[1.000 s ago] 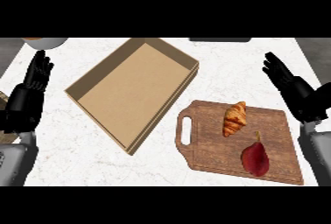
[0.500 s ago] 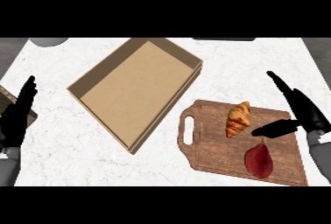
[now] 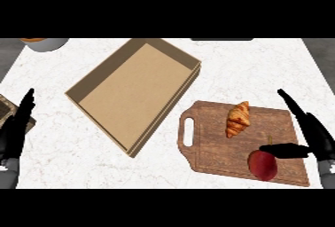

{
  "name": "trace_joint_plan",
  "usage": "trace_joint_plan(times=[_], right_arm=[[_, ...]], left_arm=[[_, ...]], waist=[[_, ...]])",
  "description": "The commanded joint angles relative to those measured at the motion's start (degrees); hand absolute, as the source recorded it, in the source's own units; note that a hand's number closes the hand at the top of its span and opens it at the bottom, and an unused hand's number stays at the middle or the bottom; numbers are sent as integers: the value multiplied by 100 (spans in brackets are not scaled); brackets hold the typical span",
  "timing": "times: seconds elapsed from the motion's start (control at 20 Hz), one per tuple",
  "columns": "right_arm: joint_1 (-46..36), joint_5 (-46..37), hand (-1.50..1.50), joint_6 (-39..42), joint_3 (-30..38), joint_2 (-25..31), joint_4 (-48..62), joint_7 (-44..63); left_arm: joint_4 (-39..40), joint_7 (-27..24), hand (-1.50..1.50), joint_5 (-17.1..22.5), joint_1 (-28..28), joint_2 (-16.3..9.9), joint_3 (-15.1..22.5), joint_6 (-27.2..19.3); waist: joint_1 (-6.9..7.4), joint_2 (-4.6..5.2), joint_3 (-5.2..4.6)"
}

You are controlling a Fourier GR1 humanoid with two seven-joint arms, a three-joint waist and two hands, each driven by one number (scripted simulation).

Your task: Pick the croissant from the cutting board and place it in the cardboard box

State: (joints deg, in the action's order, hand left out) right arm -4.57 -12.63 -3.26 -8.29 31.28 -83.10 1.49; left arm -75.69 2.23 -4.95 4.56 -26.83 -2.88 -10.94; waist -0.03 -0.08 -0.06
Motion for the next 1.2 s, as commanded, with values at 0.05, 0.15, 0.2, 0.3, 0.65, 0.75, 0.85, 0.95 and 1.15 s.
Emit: trace_joint_plan(times=[0.05,0.15,0.2,0.3,0.65,0.75,0.85,0.95,1.15], right_arm=[[-309,-706,-150,424,-183,665,-172,475],[-739,-872,-150,1145,-416,1137,-2,1060],[-919,-862,-150,1539,-592,1228,-199,1407],[-1081,-781,-150,2006,-618,1313,-24,1482],[-2340,-830,-150,3599,-1347,802,756,2709],[-2483,-949,-150,3665,-1445,451,1210,2700],[-2812,-804,-150,4077,-1274,217,1295,3064],[-3103,-1020,-150,4059,-1218,-18,1879,2985],[-3129,-1507,-150,4067,-1301,-302,2278,2931]], left_arm=[[30,221,0,-81,147,41,-16,-10],[-16,20,0,-98,34,59,41,7],[39,213,0,-80,293,-55,3,100],[-104,213,0,-37,92,-36,-14,156],[-21,235,0,-135,318,70,-4,100],[-249,492,0,-275,265,172,108,-8],[-121,324,0,-189,140,94,-42,168],[-69,302,0,-356,317,296,33,-17],[-18,161,0,-295,69,237,-152,195]], waist=[[12,6,2],[140,17,-7],[108,17,-12],[116,10,-2],[170,44,0],[140,33,8],[93,17,5],[90,28,7],[74,20,7]])
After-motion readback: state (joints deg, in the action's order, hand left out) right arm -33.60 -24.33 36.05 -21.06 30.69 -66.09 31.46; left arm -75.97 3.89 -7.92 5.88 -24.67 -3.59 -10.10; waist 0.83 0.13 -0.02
